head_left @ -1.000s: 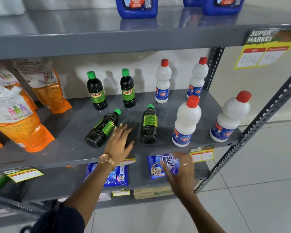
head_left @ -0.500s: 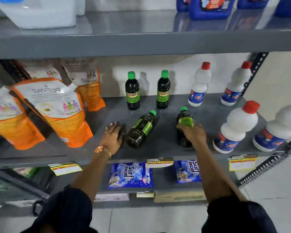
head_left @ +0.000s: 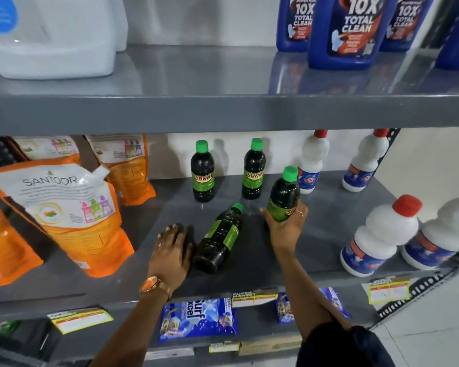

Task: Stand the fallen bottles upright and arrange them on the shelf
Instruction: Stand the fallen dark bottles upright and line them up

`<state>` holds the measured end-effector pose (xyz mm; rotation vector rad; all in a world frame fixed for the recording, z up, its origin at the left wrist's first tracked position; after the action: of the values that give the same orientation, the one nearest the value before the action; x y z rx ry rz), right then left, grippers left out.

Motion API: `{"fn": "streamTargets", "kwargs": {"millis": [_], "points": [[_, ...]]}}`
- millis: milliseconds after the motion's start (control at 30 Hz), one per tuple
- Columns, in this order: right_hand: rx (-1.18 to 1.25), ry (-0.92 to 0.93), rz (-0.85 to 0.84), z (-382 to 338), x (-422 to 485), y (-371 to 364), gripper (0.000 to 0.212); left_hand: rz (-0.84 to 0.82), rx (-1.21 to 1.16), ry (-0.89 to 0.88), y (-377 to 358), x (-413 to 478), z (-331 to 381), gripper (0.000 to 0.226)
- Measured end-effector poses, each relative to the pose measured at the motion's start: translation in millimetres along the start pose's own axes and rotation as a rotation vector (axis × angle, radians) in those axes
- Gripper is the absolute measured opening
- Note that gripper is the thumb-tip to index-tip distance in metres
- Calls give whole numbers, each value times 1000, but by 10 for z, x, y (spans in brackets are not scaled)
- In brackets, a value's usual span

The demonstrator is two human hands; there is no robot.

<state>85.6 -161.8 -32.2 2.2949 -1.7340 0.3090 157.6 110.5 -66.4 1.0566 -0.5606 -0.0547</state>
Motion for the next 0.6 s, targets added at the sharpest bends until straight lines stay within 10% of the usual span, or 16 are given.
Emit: {"fn": "streamTargets", "kwargs": {"millis": [600], "points": [[-141,-28,-166,163,-87,74,88,-23,-18,31,47,-13,25,59]]}}
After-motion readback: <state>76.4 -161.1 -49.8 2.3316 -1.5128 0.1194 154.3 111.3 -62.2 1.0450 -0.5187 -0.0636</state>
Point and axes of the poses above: each hand's wrist, its own x-axis towards the middle knuckle, its own y-axis out of the back of the hand, z = x × y, the point moved 4 cm from there along x, towards the middle knuckle, and after that the axes turned 14 degrees about z, right-handed, at the moved point
